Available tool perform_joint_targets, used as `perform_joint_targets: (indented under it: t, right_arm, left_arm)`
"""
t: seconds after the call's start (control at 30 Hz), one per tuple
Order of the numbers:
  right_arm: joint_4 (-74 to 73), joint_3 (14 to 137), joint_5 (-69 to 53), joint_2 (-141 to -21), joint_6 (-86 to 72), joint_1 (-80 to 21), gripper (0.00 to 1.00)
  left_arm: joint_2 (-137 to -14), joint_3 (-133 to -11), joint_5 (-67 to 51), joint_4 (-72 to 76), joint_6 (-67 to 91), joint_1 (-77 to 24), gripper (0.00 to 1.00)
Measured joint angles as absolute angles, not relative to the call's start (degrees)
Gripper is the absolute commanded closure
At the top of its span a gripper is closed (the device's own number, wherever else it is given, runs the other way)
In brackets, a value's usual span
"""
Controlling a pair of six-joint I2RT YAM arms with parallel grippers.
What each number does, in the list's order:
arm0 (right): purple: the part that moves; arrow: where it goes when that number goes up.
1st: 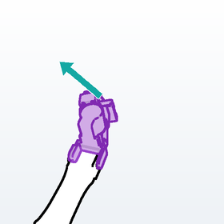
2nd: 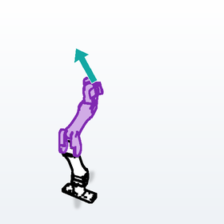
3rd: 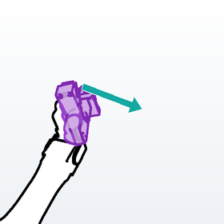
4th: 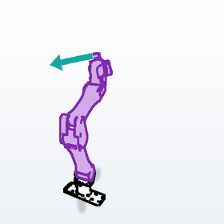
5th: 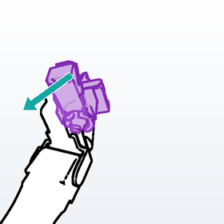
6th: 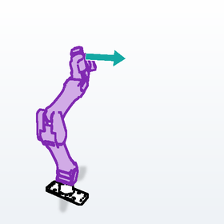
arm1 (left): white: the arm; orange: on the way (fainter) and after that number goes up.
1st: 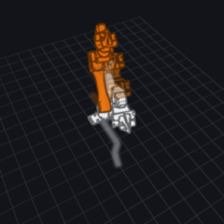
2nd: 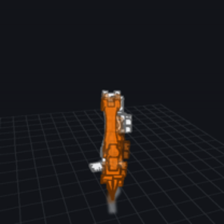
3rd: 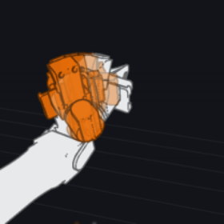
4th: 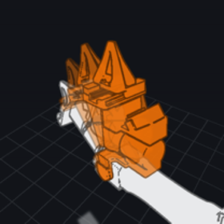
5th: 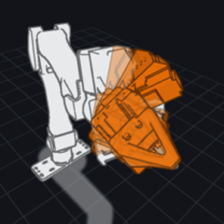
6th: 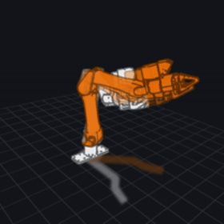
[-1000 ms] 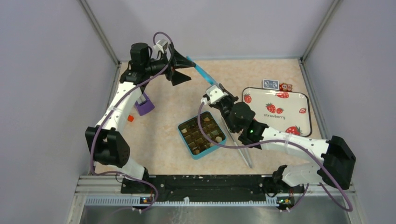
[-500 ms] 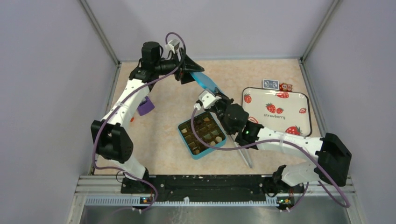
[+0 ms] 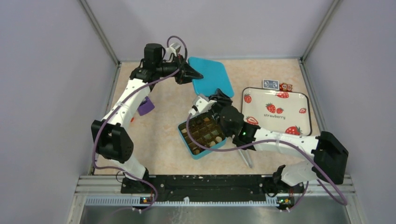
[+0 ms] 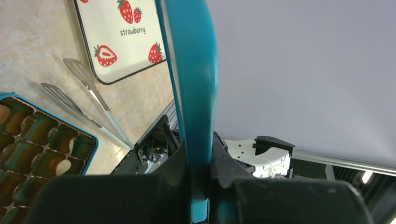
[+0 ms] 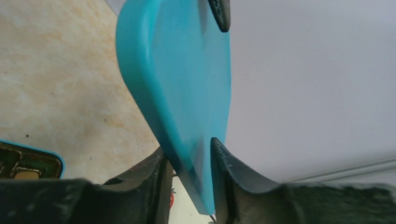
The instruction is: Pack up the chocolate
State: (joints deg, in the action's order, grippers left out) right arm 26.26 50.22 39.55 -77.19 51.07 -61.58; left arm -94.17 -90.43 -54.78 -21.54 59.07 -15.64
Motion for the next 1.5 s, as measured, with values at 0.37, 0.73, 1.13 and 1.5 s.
perform_joint_targets:
  t: [0.37,0.73,1.13,1.5]
  right_arm:
    - [24.21,51.07,41.17,-74.35,47.18,-61.84,0.38]
    - [-13.52,66.28,26.13,-62.24,22.41,-59.83,0.36]
    - [-5.15,55.29,-32.77,-60.49,-20.69,-15.4,0.12]
    - [26.5,42.65,-55.86,-71.94,-47.48,-15.33,0.1]
  left_arm:
    - [-94.15,-90.54,-55.68,-21.5,54.43,-14.28,1.0]
    - [-94.15,-89.14,-56.4,-18.7,51.92,-10.68,1.0]
    - [-79.68,-63.99,-63.81,-12.05,50.3,-10.9,1.0]
    - [-70.32,-57.36,-67.29,-3.11,52.4,-10.94,1.0]
